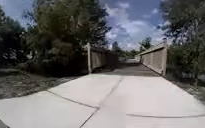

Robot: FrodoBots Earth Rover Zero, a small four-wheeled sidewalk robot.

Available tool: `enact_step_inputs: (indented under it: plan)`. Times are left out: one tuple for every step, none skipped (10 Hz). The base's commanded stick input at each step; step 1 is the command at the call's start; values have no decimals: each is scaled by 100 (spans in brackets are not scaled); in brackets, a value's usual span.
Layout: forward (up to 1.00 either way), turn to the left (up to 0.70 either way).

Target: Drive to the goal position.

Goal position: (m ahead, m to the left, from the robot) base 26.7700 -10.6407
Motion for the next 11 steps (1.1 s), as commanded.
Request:
enact_step_inputs:
  plan:
    - [85, -34]
    - [85, -34]
    - [85, -34]
    - [85, -34]
    - [85, -34]
    - [85, -20]
    - [85, -5]
    - [85, 0]
    - [85, 0]
    - [85, 0]
    - [85, 0]
